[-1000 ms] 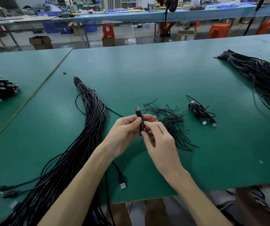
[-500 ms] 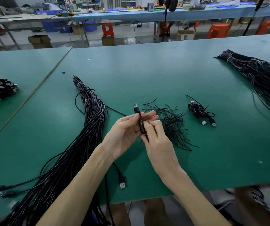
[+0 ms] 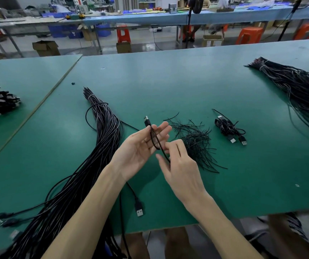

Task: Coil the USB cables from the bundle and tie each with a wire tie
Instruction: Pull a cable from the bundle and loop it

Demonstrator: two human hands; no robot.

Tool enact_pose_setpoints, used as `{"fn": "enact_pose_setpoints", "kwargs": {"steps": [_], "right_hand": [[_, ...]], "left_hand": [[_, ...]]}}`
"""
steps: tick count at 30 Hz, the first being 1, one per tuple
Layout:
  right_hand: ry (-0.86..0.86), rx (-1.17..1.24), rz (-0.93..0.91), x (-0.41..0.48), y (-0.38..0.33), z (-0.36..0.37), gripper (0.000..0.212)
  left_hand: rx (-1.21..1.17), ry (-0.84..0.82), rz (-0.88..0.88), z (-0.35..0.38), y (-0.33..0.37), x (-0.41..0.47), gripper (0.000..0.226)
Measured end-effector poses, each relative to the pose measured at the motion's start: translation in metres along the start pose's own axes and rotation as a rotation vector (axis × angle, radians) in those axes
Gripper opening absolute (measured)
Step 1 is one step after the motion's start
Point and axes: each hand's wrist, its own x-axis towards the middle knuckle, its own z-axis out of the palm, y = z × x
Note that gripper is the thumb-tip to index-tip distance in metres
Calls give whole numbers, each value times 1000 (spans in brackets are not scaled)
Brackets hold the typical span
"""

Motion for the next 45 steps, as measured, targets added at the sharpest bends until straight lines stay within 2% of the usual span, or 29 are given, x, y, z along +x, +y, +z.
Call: {"fn": "enact_pose_setpoints", "kwargs": {"steps": [4, 8, 11, 17, 22, 27, 36, 42, 45], "right_hand": [[60, -29, 33, 1, 2, 1, 21], [76, -97, 32, 1, 3, 2, 11], [67, -71, 49, 2, 2, 2, 12], [98, -75, 131, 3, 1, 3, 15], [29, -205, 74, 2, 0, 7, 14], [-13, -203, 9, 2, -2, 5, 40], [-60, -229, -62, -1, 0, 8, 32], [-132, -94, 32, 0, -1, 5, 42], [-184, 111, 155, 3, 6, 1, 51]], "left_hand": [[13, -25, 4, 8, -6, 0, 24], [34, -47, -19, 12, -8, -1, 22], [14, -59, -52, 9, -7, -1, 19], [71, 43, -47, -2, -5, -1, 23], [45, 91, -40, -5, -7, 2, 29], [-8, 231, -10, -12, -3, 5, 30], [-29, 324, 15, -17, -4, 5, 28], [-9, 352, 81, -21, 6, 2, 20], [50, 218, 91, -19, 12, -1, 19]]}}
